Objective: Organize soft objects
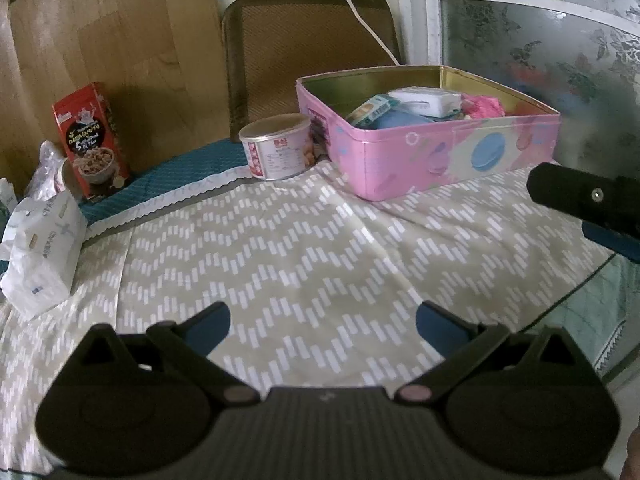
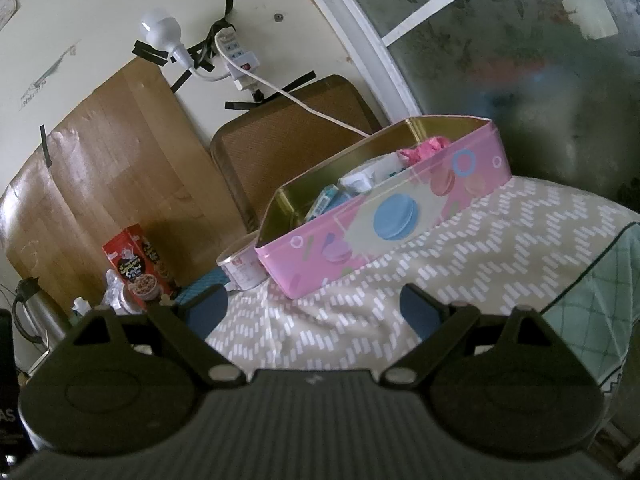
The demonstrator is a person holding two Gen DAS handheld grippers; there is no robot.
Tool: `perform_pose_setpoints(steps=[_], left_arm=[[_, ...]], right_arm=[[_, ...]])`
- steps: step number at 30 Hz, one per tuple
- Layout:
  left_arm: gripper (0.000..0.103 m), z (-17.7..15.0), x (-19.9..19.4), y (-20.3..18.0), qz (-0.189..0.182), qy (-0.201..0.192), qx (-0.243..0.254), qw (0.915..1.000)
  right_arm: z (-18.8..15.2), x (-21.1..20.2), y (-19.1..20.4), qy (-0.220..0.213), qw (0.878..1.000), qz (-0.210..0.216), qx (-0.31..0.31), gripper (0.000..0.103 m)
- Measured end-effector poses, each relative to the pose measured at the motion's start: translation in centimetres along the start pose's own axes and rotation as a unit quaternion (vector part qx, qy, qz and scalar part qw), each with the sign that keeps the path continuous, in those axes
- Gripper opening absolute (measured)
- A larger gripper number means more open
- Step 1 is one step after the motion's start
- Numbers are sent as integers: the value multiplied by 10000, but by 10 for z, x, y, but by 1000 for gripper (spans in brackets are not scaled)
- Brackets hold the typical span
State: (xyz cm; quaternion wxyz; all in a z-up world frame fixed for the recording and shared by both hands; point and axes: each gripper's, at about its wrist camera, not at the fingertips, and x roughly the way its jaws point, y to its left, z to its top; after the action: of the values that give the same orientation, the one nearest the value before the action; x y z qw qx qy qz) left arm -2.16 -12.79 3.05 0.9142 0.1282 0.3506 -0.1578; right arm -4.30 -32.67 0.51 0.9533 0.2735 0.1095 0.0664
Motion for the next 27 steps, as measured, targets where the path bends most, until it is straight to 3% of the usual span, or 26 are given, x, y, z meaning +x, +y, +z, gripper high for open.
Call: perform_pose_setpoints(steps=[27], left_arm=[[103,-2,-2,-3,-119,111,43,9999]], right_arm=[[-3,0,-2,30,10000,-2,19,95]])
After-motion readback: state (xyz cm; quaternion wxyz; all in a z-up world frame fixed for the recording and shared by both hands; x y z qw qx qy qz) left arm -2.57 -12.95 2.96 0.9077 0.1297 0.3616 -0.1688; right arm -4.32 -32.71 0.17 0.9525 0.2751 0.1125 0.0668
